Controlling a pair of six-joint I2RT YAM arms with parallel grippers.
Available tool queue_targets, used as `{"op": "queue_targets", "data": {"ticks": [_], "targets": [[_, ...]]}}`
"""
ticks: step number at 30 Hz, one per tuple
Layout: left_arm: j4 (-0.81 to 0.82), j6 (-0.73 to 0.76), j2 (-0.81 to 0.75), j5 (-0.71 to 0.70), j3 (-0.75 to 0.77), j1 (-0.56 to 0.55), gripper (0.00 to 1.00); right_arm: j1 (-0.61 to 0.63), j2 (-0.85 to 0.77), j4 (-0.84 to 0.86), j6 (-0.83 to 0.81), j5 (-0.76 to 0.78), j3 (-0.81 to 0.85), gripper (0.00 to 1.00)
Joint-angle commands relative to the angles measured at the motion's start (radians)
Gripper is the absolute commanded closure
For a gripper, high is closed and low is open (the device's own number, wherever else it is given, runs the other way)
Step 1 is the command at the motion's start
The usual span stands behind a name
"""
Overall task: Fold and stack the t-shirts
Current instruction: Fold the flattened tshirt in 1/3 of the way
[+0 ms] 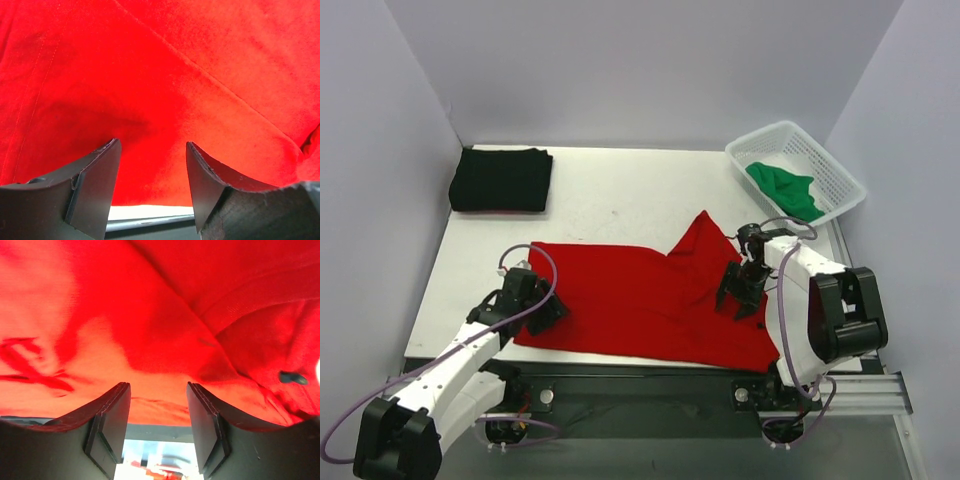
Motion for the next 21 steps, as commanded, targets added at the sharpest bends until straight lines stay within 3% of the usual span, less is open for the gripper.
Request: {"op": "queue_targets", "data": {"ticks": [1,4,13,21], "targets": [[-0.048,-0.018,-0.013,-0.013,0.101,-0.002,0.35,-0.006,-0.059,-0.088,-0.034,0.068,0.128,0.51],[-0.039,-0.017,0.016,-0.017,0.158,-0.002,0.35,-0.006,-0.034,-0.090,-0.064,0.084,0.277,0.50],[-0.028,0.045,0.091,-0.048,0.253,0.012,0.34,-0.004,0.305,-0.029,-0.131,0.124,0.705,0.51],[-0.081,0.065,0.031,-0.066,0.268,0.038,0.32,0.008,0.517,0.031,-0.145,0.105,0.849,0.51]]}}
